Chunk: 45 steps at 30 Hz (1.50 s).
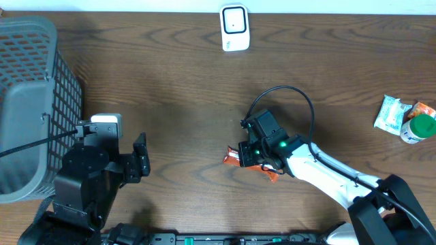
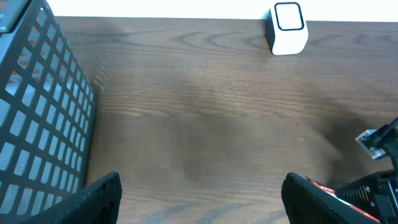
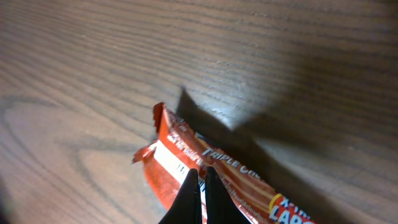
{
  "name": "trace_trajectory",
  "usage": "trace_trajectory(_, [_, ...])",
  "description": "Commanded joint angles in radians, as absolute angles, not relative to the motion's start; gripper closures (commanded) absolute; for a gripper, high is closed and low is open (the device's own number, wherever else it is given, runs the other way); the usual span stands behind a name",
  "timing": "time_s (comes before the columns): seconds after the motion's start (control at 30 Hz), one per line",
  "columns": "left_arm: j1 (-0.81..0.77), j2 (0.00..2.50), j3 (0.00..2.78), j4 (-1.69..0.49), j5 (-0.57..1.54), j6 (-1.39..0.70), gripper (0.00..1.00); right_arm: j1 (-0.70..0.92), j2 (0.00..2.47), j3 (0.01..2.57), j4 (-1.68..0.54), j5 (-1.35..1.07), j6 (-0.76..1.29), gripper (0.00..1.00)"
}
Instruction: Scan the item barcode
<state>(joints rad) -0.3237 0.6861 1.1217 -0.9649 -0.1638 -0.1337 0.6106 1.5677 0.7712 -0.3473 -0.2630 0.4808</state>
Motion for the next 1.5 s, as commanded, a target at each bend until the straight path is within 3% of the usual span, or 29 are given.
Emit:
trace_trajectory(0.0, [-0.324, 0.685, 1.136, -0.965, -0.173, -0.131, 0.17, 0.638, 1.54, 0.788, -0.362, -0.29, 0.501, 0.99])
trace_trajectory(0.2, [-0.324, 0.685, 1.136, -0.965, -0.173, -0.131, 0.17, 0.678, 1.538, 0.787, -0.406, -0.265, 0.501, 0.99])
trace_trajectory(0.43, [-0.324, 0.685, 1.136, -0.965, -0.173, -0.131, 0.17, 0.702, 1.539, 0.765, -0.475, 0.034, 0.598, 0.99])
trace_trajectory(0.73, [-0.324, 0.685, 1.136, -0.965, -0.173, -0.131, 0.17, 0.694, 1.374, 0.851, -0.522, -0.142, 0.586, 0.99])
trace_trajectory(0.77, [-0.324, 0.685, 1.136, -0.965, -0.173, -0.131, 0.17, 0.685, 1.331, 0.869, -0.552, -0.158, 0.586, 0.82])
trace_trajectory(0.83, [-0.324, 0.685, 1.136, -0.965, -0.173, -0.131, 0.17, 0.655, 1.26, 0.885, -0.598, -0.211, 0.524, 0.36])
trace_trajectory(0.87, [-0.324, 0.685, 1.136, -0.965, -0.173, -0.131, 0.17, 0.633, 1.229, 0.886, -0.62, -0.259, 0.445, 0.19])
trace_trajectory(0.93, [-0.324, 0.685, 1.136, -0.965, -0.173, -0.131, 0.17, 0.574, 1.184, 0.885, -0.702, -0.335, 0.322, 0.01])
trace_trajectory(1.03, [-0.324, 0.685, 1.136, -0.965, -0.173, -0.131, 0.17, 0.45, 1.171, 0.879, -0.832, -0.385, 0.199, 0.01])
trace_trajectory(1.23, [-0.324, 0.685, 1.136, -0.965, -0.173, -0.131, 0.17, 0.286, 1.24, 0.868, -0.838, -0.416, -0.105, 0.01])
trace_trajectory(1.47, [-0.324, 0.685, 1.136, -0.965, -0.173, -0.131, 0.17, 0.269, 1.391, 0.868, -0.789, -0.445, -0.163, 0.03])
